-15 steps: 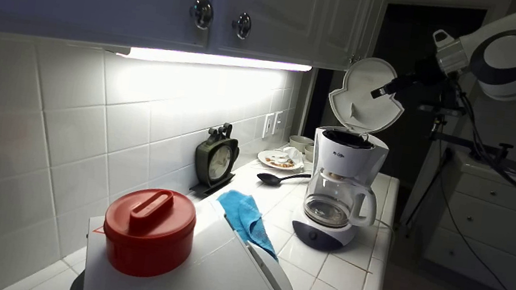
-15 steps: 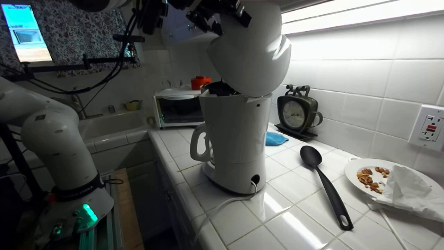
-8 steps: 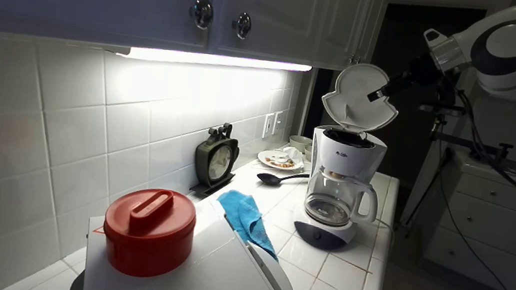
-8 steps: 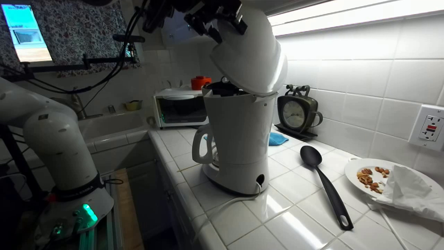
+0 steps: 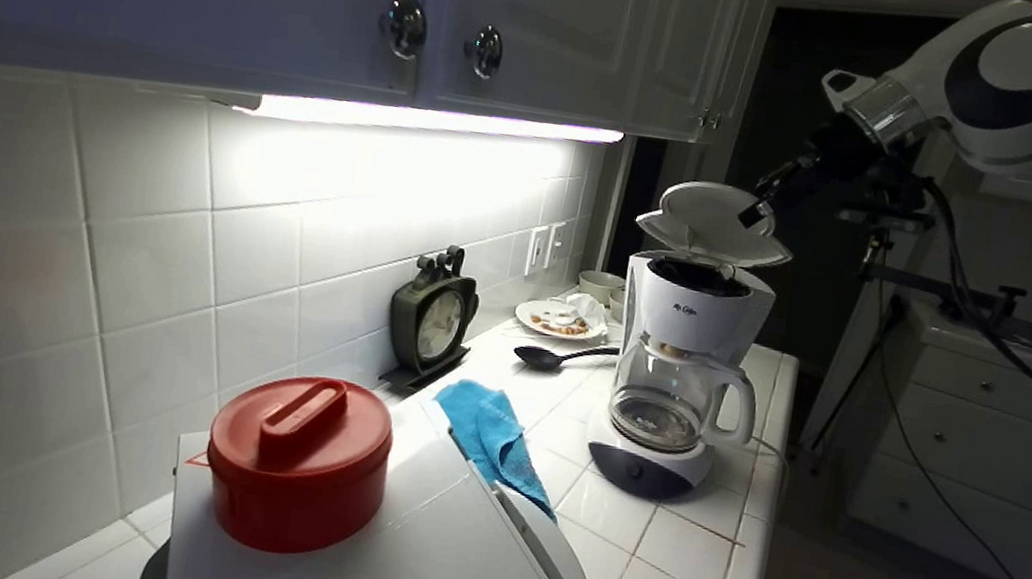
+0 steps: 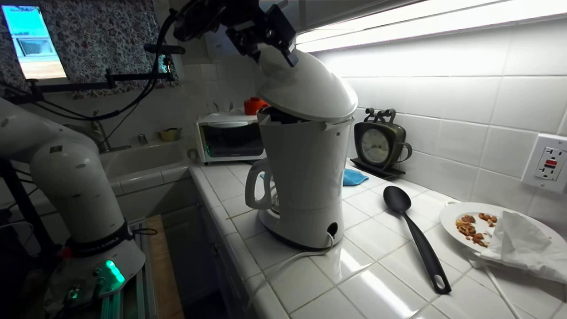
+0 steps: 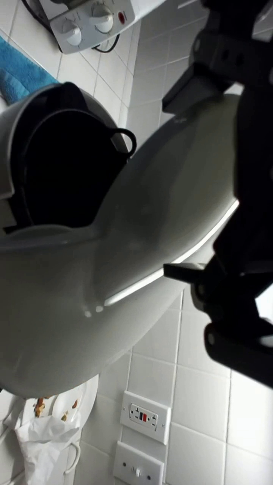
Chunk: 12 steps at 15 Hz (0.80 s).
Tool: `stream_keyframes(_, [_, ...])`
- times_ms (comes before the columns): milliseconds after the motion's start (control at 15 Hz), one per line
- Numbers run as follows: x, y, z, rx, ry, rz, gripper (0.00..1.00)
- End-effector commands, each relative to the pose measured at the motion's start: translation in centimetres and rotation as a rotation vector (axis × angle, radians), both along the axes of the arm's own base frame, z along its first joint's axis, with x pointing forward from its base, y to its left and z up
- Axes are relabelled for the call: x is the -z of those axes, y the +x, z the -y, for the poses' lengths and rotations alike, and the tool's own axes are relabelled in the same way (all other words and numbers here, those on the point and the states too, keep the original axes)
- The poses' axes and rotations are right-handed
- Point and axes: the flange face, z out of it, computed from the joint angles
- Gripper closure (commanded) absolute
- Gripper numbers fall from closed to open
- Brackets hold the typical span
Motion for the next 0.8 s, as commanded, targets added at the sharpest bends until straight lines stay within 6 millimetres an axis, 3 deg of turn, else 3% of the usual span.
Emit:
stream_keyframes(0, [-0.4, 1.0, -0.5, -0.050, 0.021, -0.056, 0.00])
stream_keyframes(733, [-0.2, 4.1, -3.4, -0.210, 0.014, -0.188, 0.00])
